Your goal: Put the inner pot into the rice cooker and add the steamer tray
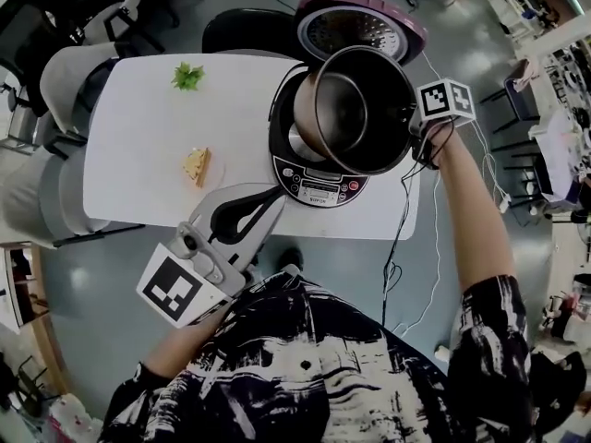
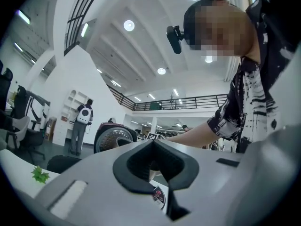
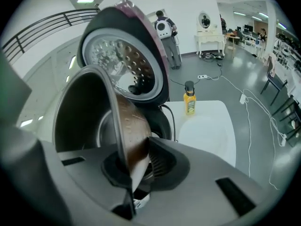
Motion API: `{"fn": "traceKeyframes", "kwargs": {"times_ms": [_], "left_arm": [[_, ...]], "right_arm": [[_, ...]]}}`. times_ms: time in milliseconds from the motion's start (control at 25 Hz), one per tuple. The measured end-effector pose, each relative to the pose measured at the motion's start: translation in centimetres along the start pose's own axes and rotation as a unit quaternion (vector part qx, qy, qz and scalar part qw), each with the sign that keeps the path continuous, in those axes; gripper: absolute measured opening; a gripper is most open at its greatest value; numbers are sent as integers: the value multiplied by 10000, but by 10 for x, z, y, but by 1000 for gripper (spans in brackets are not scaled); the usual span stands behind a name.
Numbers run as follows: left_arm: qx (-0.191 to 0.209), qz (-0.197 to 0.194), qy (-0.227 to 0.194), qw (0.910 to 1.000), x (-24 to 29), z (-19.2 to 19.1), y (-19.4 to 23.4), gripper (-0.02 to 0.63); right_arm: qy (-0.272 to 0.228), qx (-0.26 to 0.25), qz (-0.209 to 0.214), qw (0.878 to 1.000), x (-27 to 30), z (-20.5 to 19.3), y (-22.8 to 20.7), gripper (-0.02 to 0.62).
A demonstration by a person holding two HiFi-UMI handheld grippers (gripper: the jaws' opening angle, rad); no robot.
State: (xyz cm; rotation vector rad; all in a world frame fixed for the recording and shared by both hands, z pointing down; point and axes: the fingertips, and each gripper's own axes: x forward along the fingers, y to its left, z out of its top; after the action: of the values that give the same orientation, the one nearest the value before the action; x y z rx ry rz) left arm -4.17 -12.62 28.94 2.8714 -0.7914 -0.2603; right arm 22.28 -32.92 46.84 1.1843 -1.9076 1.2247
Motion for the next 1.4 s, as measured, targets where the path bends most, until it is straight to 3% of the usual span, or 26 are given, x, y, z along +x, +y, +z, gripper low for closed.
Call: {"fn": "traceKeyframes", "kwargs": {"times_ms": [480,1040,1400], "left_arm": [[-113,500,-17,9987,-33,-2,20,5],[-127,628,-32,9979,-48,-5,31,5],[-183,662,-63,9976,-52,-6,39,5]], "right_arm": [[303,20,-801,9963,54,-9,-17,9],[857,229,-1140,9895,84,-30,-34,9],[1015,-288,-1662,9804,87,-25,-36,9]]}}
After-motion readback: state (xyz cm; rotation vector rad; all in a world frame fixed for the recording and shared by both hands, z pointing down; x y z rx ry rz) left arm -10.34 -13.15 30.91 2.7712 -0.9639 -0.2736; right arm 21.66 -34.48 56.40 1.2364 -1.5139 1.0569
